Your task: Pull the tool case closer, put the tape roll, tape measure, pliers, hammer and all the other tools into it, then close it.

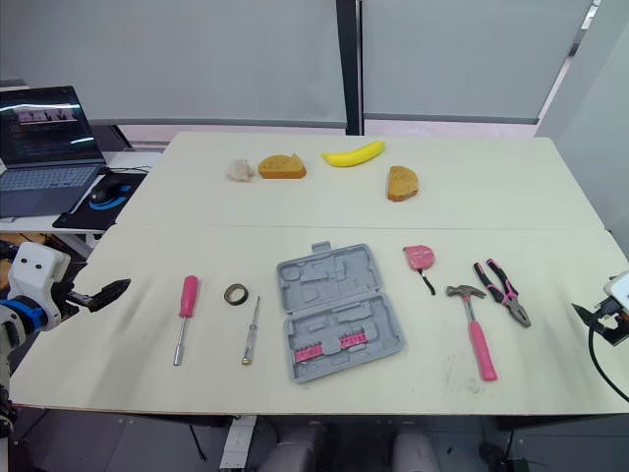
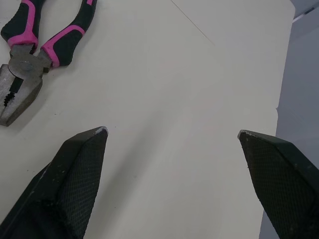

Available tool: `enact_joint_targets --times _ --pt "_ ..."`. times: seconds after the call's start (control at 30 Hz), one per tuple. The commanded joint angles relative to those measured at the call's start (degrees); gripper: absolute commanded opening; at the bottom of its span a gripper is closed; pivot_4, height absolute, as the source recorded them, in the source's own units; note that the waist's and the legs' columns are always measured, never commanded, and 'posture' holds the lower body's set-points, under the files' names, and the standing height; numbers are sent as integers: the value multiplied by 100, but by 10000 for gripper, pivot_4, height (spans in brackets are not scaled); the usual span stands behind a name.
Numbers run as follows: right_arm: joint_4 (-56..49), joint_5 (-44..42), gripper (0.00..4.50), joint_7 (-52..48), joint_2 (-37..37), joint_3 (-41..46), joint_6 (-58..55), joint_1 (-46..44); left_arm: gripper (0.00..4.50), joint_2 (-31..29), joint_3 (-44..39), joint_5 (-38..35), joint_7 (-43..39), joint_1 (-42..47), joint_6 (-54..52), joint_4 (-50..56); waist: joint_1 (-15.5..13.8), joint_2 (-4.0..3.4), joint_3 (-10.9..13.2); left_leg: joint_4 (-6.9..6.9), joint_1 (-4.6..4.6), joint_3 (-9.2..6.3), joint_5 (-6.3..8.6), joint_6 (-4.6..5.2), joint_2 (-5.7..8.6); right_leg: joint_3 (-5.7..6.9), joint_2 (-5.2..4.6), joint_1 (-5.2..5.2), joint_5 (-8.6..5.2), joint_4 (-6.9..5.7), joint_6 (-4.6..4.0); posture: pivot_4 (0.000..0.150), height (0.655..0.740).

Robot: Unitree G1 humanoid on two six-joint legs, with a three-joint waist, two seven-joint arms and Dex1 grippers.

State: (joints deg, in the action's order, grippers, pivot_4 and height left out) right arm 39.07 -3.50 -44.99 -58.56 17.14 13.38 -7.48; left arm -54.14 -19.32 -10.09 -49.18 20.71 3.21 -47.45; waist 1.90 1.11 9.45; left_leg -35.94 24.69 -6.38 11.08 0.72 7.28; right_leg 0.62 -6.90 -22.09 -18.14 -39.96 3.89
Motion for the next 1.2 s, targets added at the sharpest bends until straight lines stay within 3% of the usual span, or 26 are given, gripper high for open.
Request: enact_joint_targets --times 0.03,1.2 --pt "15 -65 44544 -17 -219 153 114 -43 45000 -159 -55 -5 58 47 112 -14 0 0 0 0 0 0 0 0 0 0 0 0 0 0 0 1500 7400" --pt "66 -32 44544 -71 -208 27 162 -193 45000 -331 -121 -191 -364 86 -51 -4 5 -1 -1 0 0 1 0 0 0 0 0 0 0 -1 0 1500 7400"
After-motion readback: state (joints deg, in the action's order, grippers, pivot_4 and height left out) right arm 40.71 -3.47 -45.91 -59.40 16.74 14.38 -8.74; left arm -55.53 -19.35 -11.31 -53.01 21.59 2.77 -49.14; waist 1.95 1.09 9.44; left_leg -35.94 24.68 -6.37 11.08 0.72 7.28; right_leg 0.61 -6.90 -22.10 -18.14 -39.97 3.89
